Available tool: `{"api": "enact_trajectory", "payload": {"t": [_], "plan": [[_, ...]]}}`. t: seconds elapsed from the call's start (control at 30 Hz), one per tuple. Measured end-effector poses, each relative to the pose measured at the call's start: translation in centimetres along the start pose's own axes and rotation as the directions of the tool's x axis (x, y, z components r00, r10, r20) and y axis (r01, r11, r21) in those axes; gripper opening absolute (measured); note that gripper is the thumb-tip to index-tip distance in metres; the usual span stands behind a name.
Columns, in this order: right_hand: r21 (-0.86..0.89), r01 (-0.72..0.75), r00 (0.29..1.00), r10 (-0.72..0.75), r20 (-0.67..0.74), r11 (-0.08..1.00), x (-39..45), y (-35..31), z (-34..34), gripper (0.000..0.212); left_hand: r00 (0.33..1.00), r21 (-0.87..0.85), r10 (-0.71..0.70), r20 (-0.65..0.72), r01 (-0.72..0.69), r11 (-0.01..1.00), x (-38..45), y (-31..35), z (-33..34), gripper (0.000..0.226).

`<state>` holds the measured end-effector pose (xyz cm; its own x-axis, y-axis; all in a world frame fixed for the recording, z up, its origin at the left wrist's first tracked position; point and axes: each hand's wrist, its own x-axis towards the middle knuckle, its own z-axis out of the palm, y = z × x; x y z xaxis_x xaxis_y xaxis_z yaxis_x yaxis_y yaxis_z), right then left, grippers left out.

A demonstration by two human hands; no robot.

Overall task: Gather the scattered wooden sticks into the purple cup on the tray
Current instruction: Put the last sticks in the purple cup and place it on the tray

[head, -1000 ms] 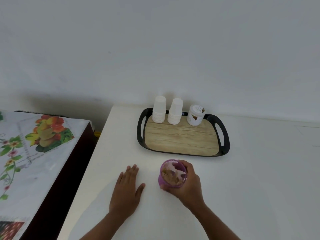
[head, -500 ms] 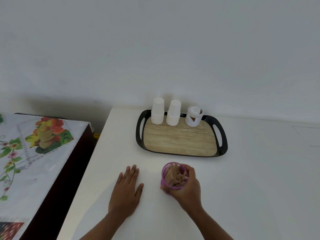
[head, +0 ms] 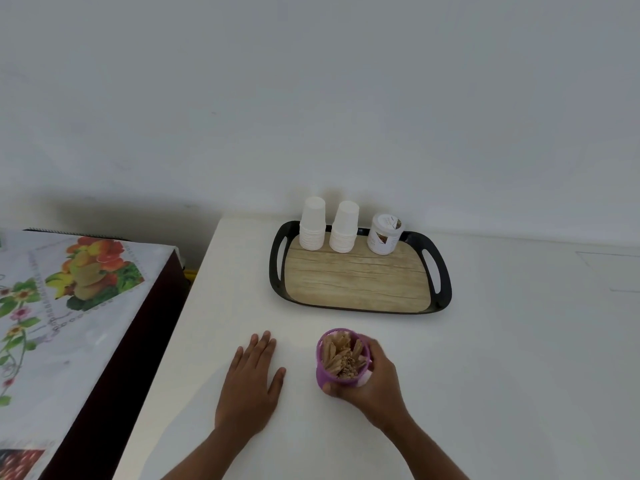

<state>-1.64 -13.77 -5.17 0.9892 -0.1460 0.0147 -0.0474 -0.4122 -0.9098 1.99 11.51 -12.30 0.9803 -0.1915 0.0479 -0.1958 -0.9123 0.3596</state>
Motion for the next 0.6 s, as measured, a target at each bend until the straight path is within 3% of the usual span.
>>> {"api": "enact_trajectory", "payload": {"t": [0.1,0.2,0.33,0.4,0.5,0.6], "plan": [[0.083,0.004,0.992,0.007,-0.13,0.997,-0.3,-0.4,0.1,0.094,1.0,-0.01,-0.006,-0.006,0.006,1.0,0.0,0.0,0.1,0.069],[0.033,-0.004,0.998,0.006,-0.055,0.999,-0.6,0.0,0.4,0.095,1.0,-0.011,-0.016,-0.002,0.016,1.0,0.0,0.0,0.0,0.071],[0.057,-0.055,0.983,0.064,-0.171,0.997,-1.0,0.2,0.2,0.102,1.0,-0.026,-0.004,-0.013,0.003,1.0,0.0,0.0,0.1,0.07],[0.035,-0.067,0.99,0.07,-0.122,0.997,-1.0,0.2,0.3,0.105,1.0,-0.022,-0.011,-0.008,0.01,1.0,0.0,0.1,0.0,0.071],[0.069,-0.072,0.985,0.082,-0.154,0.995,-1.0,0.9,0.4,0.108,1.0,-0.018,-0.011,-0.011,0.011,1.0,0.0,0.0,0.0,0.071],[0.062,-0.058,0.998,0.06,-0.023,0.996,-1.3,1.7,0.5,0.125,1.0,-0.016,-0.013,0.001,0.013,1.0,0.0,0.0,0.1,0.071]]}}
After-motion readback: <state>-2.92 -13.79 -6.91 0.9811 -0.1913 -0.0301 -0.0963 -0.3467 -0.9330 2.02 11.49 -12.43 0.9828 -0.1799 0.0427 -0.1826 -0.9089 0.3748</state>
